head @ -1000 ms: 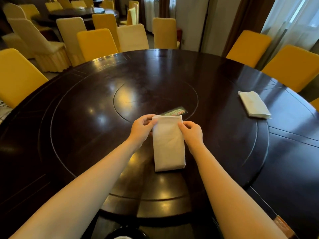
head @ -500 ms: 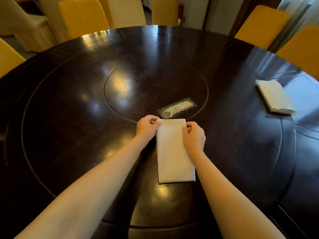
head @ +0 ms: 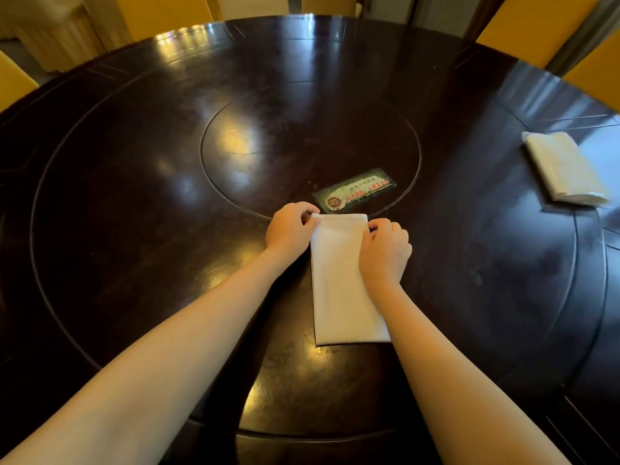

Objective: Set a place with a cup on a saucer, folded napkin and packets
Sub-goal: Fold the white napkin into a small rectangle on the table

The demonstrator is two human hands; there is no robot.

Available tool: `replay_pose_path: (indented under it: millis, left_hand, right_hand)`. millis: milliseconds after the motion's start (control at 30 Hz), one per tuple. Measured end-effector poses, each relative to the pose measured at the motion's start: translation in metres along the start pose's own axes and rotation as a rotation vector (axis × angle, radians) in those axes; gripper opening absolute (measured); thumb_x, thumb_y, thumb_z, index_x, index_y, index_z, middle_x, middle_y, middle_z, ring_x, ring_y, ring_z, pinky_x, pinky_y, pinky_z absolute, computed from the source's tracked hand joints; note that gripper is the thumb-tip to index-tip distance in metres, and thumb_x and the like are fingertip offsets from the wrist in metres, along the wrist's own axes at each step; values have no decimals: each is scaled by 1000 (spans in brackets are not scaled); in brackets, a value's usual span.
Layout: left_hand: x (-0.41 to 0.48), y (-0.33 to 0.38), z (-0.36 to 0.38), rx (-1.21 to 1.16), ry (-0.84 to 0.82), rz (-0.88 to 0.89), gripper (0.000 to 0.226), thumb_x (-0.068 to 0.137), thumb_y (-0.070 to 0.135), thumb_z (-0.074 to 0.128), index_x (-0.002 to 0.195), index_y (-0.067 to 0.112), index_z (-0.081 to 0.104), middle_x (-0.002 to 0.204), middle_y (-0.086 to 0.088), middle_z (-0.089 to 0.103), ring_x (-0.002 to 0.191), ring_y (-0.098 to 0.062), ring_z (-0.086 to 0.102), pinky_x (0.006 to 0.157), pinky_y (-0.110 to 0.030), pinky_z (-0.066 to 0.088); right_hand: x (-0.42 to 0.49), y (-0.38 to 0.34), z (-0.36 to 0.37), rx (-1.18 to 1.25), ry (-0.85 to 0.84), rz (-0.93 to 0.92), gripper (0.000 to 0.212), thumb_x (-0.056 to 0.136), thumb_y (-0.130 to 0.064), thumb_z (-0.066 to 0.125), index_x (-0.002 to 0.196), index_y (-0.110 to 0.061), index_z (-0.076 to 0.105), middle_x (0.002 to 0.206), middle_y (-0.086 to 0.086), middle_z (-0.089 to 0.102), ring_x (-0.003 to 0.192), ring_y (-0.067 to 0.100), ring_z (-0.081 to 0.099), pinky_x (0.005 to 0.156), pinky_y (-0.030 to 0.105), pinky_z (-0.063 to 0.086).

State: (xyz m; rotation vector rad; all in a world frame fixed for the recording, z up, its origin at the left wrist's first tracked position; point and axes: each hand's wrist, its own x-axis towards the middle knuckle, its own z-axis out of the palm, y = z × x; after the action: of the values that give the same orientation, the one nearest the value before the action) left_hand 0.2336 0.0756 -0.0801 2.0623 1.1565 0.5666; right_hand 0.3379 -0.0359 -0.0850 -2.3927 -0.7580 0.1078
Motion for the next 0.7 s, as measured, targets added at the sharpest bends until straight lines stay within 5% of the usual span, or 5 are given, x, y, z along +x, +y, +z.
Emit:
replay_pose_path:
  millis: [467, 700]
  left_hand:
    - [4, -3, 2, 91, 36, 28, 17, 87, 27, 60, 100, 17, 65, 83, 1, 57, 77, -17, 53, 64, -28, 41]
    - [-6, 6, -6, 62, 116, 75, 25, 91, 27, 55, 111, 12, 61, 98, -4, 54, 82, -17, 52, 71, -26, 42]
  right_hand:
    - [0, 1, 8, -60, 52, -33, 20, 97, -16, 42, 111, -13, 55, 108, 6, 58, 99, 22, 48, 87, 35, 35]
    - [-6, -4, -7, -56, 70, -173, 36, 98, -18, 39, 133, -11, 43, 131, 7, 51, 121, 24, 43, 103, 41, 31]
